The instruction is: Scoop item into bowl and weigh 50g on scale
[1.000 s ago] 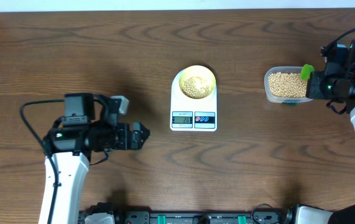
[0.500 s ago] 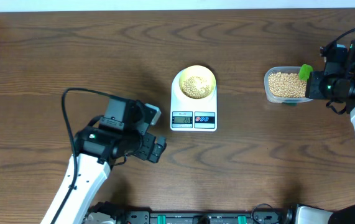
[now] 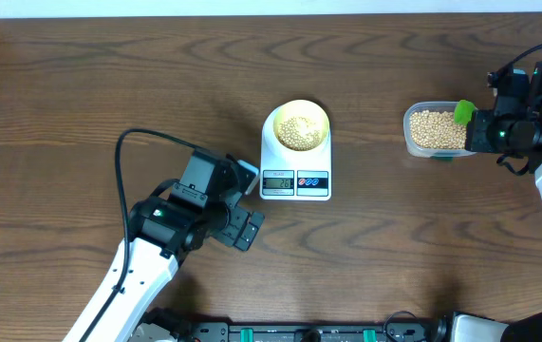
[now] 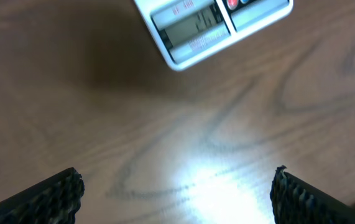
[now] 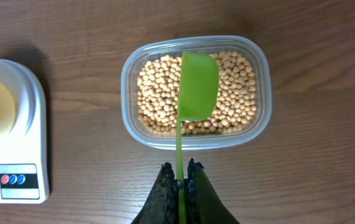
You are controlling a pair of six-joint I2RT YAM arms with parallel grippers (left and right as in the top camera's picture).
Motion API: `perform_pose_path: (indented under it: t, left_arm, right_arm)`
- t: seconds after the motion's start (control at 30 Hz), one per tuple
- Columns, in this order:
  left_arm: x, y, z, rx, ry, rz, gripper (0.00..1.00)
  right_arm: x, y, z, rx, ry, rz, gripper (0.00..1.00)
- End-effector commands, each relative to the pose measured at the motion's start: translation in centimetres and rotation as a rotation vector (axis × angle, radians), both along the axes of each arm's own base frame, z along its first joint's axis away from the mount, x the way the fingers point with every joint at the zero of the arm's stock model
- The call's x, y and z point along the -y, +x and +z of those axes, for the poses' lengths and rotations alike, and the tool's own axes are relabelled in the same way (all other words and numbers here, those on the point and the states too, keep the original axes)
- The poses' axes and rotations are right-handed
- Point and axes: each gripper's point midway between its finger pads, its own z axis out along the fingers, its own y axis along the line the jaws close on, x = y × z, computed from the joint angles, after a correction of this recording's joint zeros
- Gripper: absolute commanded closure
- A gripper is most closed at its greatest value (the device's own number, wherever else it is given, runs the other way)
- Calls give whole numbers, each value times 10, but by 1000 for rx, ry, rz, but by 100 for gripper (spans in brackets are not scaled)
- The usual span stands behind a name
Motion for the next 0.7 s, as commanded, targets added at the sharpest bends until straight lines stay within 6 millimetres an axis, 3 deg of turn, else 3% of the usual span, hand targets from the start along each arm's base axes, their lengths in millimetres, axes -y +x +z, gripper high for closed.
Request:
perform_pose_path:
  t: [0.0, 0.3, 0.67]
  left_arm:
    - [-3, 11, 3, 32, -4, 44, 2]
    - [6, 22, 11, 84, -51, 34, 2]
    - [5, 17, 10, 42, -95, 32, 2]
  right_arm:
    - [-4, 3, 6, 16, 30, 5, 99]
    - [-5, 3, 6, 14, 31, 5, 99]
    - [-5, 3, 6, 14, 30, 5, 99]
